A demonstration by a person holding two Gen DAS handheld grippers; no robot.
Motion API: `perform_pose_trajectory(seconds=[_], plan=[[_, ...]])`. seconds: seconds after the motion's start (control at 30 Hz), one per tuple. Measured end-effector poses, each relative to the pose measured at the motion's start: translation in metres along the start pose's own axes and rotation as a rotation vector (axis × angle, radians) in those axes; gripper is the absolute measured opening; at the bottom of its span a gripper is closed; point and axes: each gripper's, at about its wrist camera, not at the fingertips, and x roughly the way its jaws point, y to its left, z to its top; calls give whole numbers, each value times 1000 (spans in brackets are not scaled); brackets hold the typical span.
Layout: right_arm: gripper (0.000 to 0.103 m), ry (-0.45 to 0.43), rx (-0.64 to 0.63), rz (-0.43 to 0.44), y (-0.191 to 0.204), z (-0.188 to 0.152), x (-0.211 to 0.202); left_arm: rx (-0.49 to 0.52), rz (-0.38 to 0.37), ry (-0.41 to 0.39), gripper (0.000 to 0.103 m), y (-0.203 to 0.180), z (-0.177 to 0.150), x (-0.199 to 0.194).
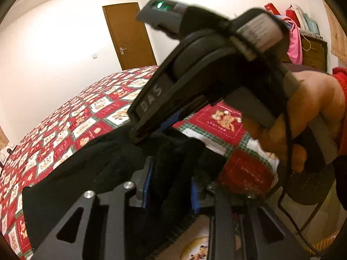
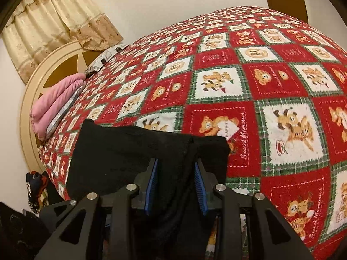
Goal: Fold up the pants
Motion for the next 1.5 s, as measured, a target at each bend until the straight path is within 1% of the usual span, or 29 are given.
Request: perform_pose_trajectory(seconds=[0.03, 0.1, 0.13, 0.17, 0.2, 0.27, 0.3, 0.37, 0.4, 0.43, 0.47, 0.53, 0.57, 0.67, 0.77, 0.8, 0.83, 0.87, 0.9, 0.93, 0.97, 1.0, 1.03, 1.1, 1.2, 1.27, 1.3, 1.37, 1.5], plan=[[41, -2, 20, 9, -4, -1, -1, 9, -14, 4, 46, -3, 0, -2], [43, 4, 61, 40, -10, -2, -7, 27, -35, 5, 52, -3, -1, -9], [43, -5, 89, 45, -15, -3, -14, 31, -41, 7, 52, 0, -2, -9], [43, -36, 115, 30, -19, -4, -25, 28, -51, 12, 53, 3, -5, -13], [43, -87, 135, 3, -23, -6, -40, 18, -61, 16, 55, 7, -7, -17], [43, -156, 142, -41, -23, -11, -62, -35, -60, 25, 64, 25, -10, -30], [43, -195, 121, -63, -16, -16, -76, -55, -51, 27, 69, 35, -10, -33], [43, -221, 66, -76, 1, -24, -88, -125, 0, 26, 73, 66, -14, -43], [43, -225, 30, -87, 14, -31, -90, -178, 41, 28, 75, 83, -16, -49], [43, -221, 0, -92, 25, -36, -89, -212, 69, 33, 76, 93, -19, -52], [43, -213, -24, -91, 34, -39, -87, -268, 115, 44, 76, 115, -24, -50], [43, -185, -76, -92, 51, -47, -76, -350, 192, 72, 76, 134, -34, -57], [43, -162, -115, -106, 62, -52, -68, -370, 218, 96, 76, 141, -38, -54], [43, -119, -172, -122, 77, -63, -50, -387, 283, 165, 76, 153, -56, -47], [43, -70, -198, -189, 71, -77, -36, -398, 289, 211, 76, 155, -71, -38], [43, -45, -181, -213, 63, -80, -30, -397, 291, 226, 76, 154, -76, -34], [46, -34, -142, -199, 52, -83, -25, -393, 292, 230, 77, 152, -76, -29], [60, -39, -96, -181, 44, -86, -24, -391, 292, 227, 78, 148, -75, -31], [63, -43, -43, -155, 34, -88, -24, -391, 301, 224, 81, 146, -75, -33], [63, -46, 5, -120, 26, -89, -24, -391, 313, 221, 86, 144, -75, -34], [63, -49, 17, -111, 23, -88, -24, -395, 325, 220, 88, 143, -75, -37], [63, -47, 5, -122, 26, -88, -24, -404, 330, 218, 89, 143, -76, -38], [64, -46, -19, -147, 31, -89, -23, -414, 331, 217, 90, 144, -77, -38], [66, -53, -29, -166, 35, -91, -23, -428, 329, 218, 90, 146, -78, -39], [66, -51, -5, -170, 37, -92, -26, -425, 332, 226, 90, 147, -77, -43], [66, -42, 28, -162, 37, -87, -33, -411, 346, 225, 90, 146, -76, -48], [66, -53, 43, -161, 37, -85, -40, -401, 362, 223, 90, 147, -75, -51], [66, -118, 93, -142, 35, -81, -60, -399, 386, 218, 90, 148, -74, -56], [67, -203, 195, -111, 27, -76, -83, -460, 384, 220, 90, 158, -76, -62]])
